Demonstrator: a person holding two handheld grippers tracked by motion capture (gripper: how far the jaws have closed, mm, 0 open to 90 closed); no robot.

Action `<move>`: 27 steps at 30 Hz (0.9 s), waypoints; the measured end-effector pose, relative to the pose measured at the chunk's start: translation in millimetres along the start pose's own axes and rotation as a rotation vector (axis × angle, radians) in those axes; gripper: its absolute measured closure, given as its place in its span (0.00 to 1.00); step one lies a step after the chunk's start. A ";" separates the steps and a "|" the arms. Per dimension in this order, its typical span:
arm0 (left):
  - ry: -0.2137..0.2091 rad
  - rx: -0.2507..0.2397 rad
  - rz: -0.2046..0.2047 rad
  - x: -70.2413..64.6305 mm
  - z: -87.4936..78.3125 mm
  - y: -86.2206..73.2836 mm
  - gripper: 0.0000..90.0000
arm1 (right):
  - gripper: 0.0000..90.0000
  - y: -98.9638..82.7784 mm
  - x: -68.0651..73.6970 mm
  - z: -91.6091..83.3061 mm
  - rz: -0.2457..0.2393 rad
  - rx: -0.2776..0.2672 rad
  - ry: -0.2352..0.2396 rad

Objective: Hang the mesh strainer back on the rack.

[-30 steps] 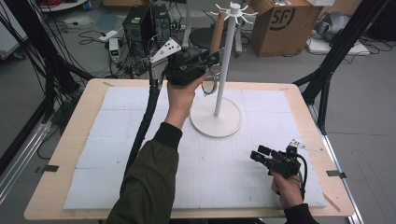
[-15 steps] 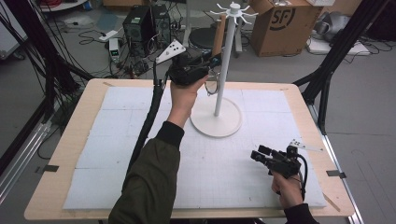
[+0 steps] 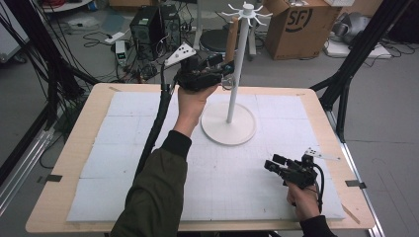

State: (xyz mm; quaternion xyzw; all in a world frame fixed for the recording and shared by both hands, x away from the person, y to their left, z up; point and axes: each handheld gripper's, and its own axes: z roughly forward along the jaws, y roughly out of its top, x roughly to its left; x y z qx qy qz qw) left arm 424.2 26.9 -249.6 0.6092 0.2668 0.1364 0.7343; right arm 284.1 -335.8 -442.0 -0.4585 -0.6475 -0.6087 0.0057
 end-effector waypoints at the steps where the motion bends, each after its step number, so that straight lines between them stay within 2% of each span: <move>1: 0.000 -0.002 0.003 -0.2 -0.9 0.1 0.43 | 0.22 -0.2 0.2 0.0 -0.001 0.004 -0.004; 8: -0.011 0.015 0.010 -1.5 -9.5 -3.7 0.38 | 0.22 -0.5 2.0 0.2 -0.001 0.002 -0.007; 11: -0.031 0.009 -0.008 -0.7 -17.0 -9.3 0.38 | 0.22 -0.5 1.7 -0.2 -0.010 -0.001 -0.010; 18: -0.008 0.032 0.001 3.1 -53.5 -24.0 0.36 | 0.22 -0.4 2.3 0.8 -0.024 -0.007 -0.018; 20: 0.001 0.023 0.000 3.7 -63.9 -26.7 0.36 | 0.22 -0.4 2.9 1.3 -0.019 -0.001 -0.017; 24: 0.021 0.005 0.002 4.8 -88.0 -30.1 0.35 | 0.22 -0.6 3.7 3.4 -0.039 -0.001 -0.017; 27: 0.028 0.013 0.006 4.1 -101.0 -31.4 0.35 | 0.22 -0.3 6.1 3.8 -0.040 -0.003 -0.019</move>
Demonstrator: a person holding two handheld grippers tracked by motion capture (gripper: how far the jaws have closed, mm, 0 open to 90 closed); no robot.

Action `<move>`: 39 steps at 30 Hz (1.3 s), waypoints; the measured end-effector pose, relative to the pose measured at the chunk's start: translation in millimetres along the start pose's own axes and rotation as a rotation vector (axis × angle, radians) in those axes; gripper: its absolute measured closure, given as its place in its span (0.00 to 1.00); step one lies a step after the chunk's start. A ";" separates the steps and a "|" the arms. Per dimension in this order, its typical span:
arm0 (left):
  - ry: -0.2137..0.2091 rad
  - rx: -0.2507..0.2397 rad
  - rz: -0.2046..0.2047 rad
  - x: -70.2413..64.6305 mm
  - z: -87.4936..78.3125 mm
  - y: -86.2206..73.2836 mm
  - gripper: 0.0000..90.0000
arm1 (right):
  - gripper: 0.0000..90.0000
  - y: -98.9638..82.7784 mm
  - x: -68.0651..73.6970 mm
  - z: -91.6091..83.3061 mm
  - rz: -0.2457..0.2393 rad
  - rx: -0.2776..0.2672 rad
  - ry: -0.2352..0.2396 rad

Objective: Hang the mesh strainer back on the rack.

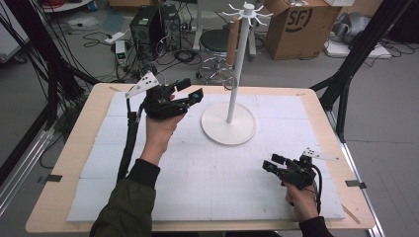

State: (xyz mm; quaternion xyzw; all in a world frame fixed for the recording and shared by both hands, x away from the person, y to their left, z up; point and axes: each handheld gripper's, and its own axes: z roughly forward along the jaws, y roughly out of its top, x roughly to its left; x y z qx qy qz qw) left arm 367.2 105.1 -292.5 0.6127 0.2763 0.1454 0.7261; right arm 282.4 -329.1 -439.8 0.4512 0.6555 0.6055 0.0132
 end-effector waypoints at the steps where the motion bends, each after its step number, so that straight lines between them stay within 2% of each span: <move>1: 0.004 0.003 0.005 -0.8 -3.8 -0.6 0.35 | 0.22 0.7 0.3 0.2 -0.003 0.000 -0.003; 4: -0.001 0.010 0.018 -0.7 -16.7 -2.6 0.34 | 0.22 2.7 1.5 2.4 -0.005 -0.010 -0.005; 7: 0.016 0.011 0.022 1.7 -28.9 -5.2 0.34 | 0.22 4.8 3.7 5.5 -0.009 -0.010 -0.002; 12: 0.032 0.003 0.008 6.8 -46.6 -11.5 0.34 | 0.22 6.7 6.9 10.9 -0.019 -0.015 0.000; 18: 0.044 0.025 0.001 7.6 -65.2 -27.8 0.34 | 0.22 6.7 9.3 11.5 -0.021 -0.010 -0.008; 23: 0.054 0.032 -0.009 7.6 -81.6 -43.9 0.34 | 0.22 7.6 8.8 10.2 -0.009 -0.017 -0.011; 30: 0.071 0.053 -0.031 9.2 -99.4 -61.0 0.33 | 0.21 9.1 10.8 8.7 -0.021 -0.038 -0.007; 36: 0.077 0.084 -0.049 6.8 -113.5 -77.5 0.32 | 0.18 12.9 21.9 9.8 -0.078 -0.079 -0.007; 39: 0.084 0.097 -0.050 5.8 -120.6 -85.5 0.32 | 0.17 13.7 26.7 12.9 -0.110 -0.081 -0.009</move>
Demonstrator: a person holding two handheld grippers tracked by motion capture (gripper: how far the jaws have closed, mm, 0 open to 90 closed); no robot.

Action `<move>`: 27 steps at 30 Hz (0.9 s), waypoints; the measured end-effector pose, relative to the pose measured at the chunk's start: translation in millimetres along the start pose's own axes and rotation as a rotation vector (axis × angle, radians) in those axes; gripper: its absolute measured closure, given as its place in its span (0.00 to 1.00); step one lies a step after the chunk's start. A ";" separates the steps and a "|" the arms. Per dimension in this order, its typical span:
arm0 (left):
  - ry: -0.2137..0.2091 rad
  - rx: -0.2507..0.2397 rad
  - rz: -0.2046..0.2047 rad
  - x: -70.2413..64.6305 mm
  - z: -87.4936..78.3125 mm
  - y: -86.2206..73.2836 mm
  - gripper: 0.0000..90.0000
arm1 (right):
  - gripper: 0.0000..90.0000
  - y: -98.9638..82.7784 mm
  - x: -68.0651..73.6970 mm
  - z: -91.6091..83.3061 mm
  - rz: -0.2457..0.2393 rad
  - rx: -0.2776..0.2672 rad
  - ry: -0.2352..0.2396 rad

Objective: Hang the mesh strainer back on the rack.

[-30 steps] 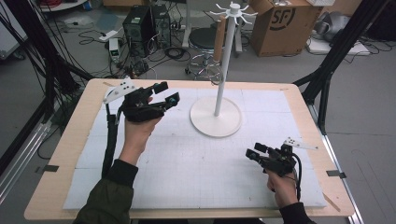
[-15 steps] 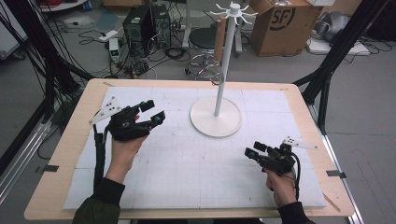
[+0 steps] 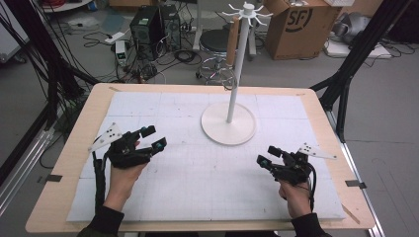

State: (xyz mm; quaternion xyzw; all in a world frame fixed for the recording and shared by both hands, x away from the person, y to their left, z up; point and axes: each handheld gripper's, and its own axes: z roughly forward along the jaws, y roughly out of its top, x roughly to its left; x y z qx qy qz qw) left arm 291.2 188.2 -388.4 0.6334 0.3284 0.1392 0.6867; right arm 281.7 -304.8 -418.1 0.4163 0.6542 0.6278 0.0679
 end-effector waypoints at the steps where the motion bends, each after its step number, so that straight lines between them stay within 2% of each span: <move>1: -0.002 0.010 -0.003 0.2 -2.6 -3.9 0.31 | 0.17 -0.1 1.4 0.9 -0.009 0.003 0.003; 11: -0.006 0.090 -0.025 -0.1 -16.0 -27.3 0.28 | 0.14 -1.9 8.8 3.6 -0.053 0.020 -0.022; 15: -0.020 0.098 -0.028 -3.3 -19.1 -32.4 0.28 | 0.16 -3.1 11.6 5.1 -0.060 0.032 -0.039; 18: -0.006 0.100 -0.024 -6.7 -21.0 -37.7 0.27 | 0.16 -3.5 13.6 4.9 -0.088 0.037 -0.038; 20: 0.027 0.094 0.009 -8.5 -24.3 -43.4 0.26 | 0.16 -3.9 15.1 4.5 -0.093 0.036 -0.040; 22: 0.025 0.086 -0.009 -7.7 -27.3 -47.2 0.25 | 0.16 -4.4 16.7 3.8 -0.096 0.041 -0.038; 25: 0.032 0.074 -0.014 -10.4 -31.8 -50.0 0.25 | 0.16 -5.4 18.5 1.9 -0.115 0.036 -0.034; 27: 0.039 0.084 0.010 -13.7 -33.4 -51.1 0.25 | 0.16 -6.1 20.6 0.2 -0.119 0.034 -0.034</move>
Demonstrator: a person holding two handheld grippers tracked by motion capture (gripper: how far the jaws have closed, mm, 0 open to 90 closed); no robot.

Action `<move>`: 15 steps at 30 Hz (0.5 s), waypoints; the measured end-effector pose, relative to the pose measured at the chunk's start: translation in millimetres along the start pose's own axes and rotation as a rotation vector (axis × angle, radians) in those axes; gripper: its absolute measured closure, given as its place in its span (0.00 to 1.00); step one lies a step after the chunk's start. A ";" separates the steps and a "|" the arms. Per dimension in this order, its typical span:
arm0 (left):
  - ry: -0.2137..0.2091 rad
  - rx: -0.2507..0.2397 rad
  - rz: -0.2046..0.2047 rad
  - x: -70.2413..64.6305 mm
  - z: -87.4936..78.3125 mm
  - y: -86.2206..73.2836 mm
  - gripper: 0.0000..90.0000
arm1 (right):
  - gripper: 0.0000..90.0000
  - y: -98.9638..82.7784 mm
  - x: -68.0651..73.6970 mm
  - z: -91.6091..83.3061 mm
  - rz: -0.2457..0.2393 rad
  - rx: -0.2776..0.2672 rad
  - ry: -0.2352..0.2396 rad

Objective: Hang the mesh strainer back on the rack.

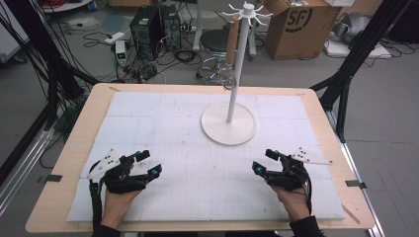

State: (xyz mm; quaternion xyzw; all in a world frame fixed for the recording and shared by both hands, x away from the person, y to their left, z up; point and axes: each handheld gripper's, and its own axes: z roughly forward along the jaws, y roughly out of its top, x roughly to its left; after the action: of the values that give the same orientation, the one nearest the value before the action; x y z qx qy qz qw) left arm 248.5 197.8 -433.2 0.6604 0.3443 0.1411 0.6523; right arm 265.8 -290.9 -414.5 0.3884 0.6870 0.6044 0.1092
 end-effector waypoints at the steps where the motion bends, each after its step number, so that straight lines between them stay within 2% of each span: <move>1: 0.001 0.003 0.007 -1.6 -0.1 -0.7 0.25 | 0.16 -0.3 0.7 -0.9 -0.010 -0.008 0.002; 4: 0.012 0.024 0.045 -4.5 1.9 -1.0 0.25 | 0.16 -2.4 4.1 -3.2 -0.019 -0.008 0.012; 10: -0.002 0.042 0.046 -6.9 3.2 -3.1 0.25 | 0.16 -5.5 7.1 -5.6 -0.032 -0.015 0.006; 15: 0.009 0.034 0.051 -5.7 2.6 -3.6 0.25 | 0.16 -7.4 6.3 -2.0 -0.042 -0.006 0.006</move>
State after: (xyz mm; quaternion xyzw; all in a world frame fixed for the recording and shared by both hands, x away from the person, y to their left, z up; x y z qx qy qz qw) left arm 245.1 191.8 -435.4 0.6795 0.3324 0.1547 0.6355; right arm 257.3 -288.0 -418.8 0.3716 0.6936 0.6051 0.1211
